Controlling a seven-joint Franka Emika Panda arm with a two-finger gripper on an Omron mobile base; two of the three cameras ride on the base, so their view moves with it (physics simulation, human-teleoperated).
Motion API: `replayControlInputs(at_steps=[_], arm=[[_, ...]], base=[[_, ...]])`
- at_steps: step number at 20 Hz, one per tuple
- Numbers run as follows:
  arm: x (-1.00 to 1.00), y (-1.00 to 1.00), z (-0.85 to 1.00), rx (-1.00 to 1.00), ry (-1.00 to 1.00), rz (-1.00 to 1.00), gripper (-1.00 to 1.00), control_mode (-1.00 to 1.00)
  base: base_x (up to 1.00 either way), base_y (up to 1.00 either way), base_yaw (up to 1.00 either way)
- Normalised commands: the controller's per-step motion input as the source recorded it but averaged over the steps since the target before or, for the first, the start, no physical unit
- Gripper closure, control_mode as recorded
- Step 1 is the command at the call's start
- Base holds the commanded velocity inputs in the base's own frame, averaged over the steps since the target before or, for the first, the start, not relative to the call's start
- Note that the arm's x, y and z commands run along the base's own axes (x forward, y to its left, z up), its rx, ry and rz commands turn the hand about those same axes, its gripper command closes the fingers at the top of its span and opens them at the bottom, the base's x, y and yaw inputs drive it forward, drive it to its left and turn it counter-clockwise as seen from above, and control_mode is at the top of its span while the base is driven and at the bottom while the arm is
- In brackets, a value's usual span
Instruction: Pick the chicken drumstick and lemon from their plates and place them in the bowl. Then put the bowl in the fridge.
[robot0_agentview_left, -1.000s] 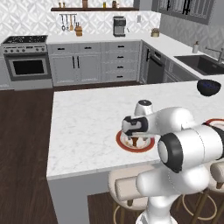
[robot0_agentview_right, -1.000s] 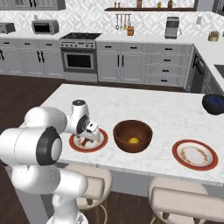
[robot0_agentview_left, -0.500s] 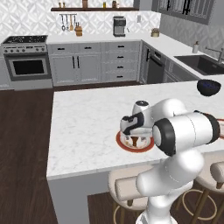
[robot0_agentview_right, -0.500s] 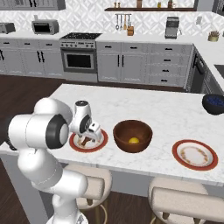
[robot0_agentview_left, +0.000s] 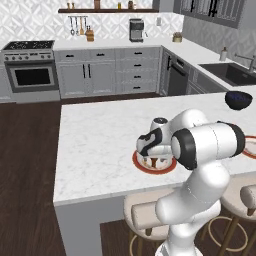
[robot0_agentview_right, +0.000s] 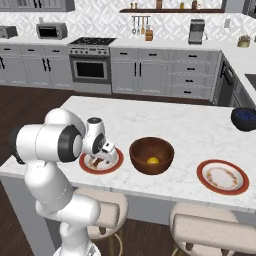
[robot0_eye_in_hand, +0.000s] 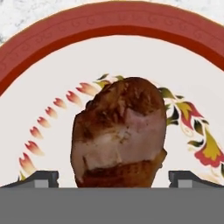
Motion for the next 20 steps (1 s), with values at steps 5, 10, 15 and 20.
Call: replayControlInputs(at_steps=[5, 10, 15, 20], arm=[[-0.02, 0.11, -0.15, 0.0, -0.05, 0.0, 1.0, -1.0], [-0.06, 0.37, 0.0, 0.0, -0.01, 0.02, 1.0, -1.0], [-0.46, 0.03, 0.49, 0.0, 0.0, 0.02, 1.0, -1.0], [-0.36, 0.0, 1.0, -0.01, 0.13, 0.0, 1.0, -1.0]], base=[[0.0, 0.0, 0.0], [0.0, 0.0, 0.0], [0.0, 0.0, 0.0], [0.0, 0.0, 0.0]])
